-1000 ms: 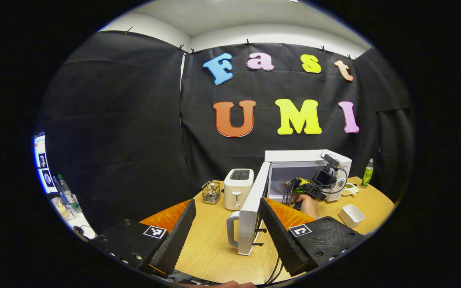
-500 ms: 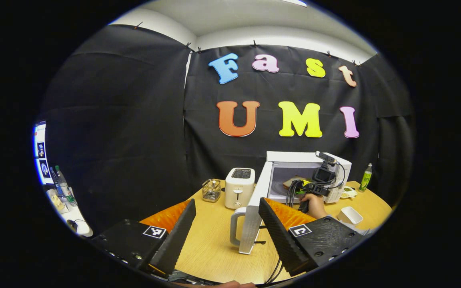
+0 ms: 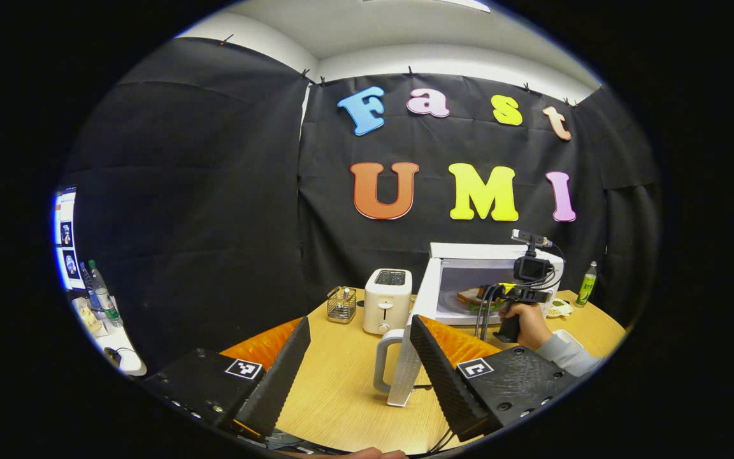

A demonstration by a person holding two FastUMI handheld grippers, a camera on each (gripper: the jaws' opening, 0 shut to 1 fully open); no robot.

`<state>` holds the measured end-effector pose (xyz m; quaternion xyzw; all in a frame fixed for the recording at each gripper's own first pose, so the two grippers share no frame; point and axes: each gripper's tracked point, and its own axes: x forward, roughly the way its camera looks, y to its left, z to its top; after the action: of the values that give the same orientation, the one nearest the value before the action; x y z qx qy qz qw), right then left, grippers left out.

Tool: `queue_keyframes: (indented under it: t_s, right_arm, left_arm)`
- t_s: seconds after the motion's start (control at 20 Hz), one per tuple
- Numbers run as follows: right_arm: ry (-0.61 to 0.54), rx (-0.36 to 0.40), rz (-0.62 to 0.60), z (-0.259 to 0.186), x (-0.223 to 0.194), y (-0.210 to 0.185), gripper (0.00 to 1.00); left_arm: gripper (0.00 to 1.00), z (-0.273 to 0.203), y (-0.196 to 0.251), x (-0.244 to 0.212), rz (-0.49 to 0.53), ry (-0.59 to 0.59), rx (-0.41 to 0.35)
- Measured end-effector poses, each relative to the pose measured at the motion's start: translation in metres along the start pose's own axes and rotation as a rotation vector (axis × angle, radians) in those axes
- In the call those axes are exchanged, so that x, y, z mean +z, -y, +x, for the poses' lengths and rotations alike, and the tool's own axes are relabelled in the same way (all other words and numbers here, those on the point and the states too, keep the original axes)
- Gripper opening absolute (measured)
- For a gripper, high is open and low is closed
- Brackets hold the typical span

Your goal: Open the microwave oven with the left hand, put the food in, and close the microwave oven.

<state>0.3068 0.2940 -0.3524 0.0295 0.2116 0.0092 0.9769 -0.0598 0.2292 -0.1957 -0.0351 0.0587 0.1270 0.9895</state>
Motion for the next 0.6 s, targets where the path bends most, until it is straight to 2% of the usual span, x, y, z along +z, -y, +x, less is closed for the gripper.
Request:
queue_keyframes:
  t_s: [0.1,0.15,0.2,0.35,0.4,0.5,0.55,0.6]
  right_arm:
    - [0.013,0.052,-0.018,-0.023,0.009,0.0,0.96]
    - [0.027,0.078,-0.023,-0.036,0.014,0.002,0.92]
    - [0.039,0.096,-0.024,-0.05,0.018,0.005,0.96]
    - [0.081,0.137,-0.064,-0.095,0.035,0.016,0.96]
    - [0.103,0.151,-0.081,-0.112,0.041,0.018,0.92]
    - [0.14,0.188,-0.113,-0.146,0.052,0.024,0.91]
    - [0.158,0.201,-0.124,-0.164,0.057,0.027,0.98]
    - [0.176,0.206,-0.135,-0.182,0.062,0.033,0.98]
  left_arm:
    - [0.95,0.007,-0.008,-0.003,0.011,-0.003,0.015]
    - [0.95,0.01,-0.011,-0.005,0.02,-0.001,0.022]
    - [0.95,0.014,-0.015,-0.006,0.024,0.001,0.028]
    - [0.95,0.024,-0.019,-0.012,0.004,-0.005,0.009]
    - [0.95,0.028,-0.025,-0.015,0.001,-0.006,0.016]
    - [0.95,0.037,-0.037,-0.018,0.022,0.002,0.05]
    - [0.95,0.042,-0.041,-0.018,0.03,0.012,0.062]
    - [0.95,0.046,-0.044,-0.018,0.027,0.014,0.066]
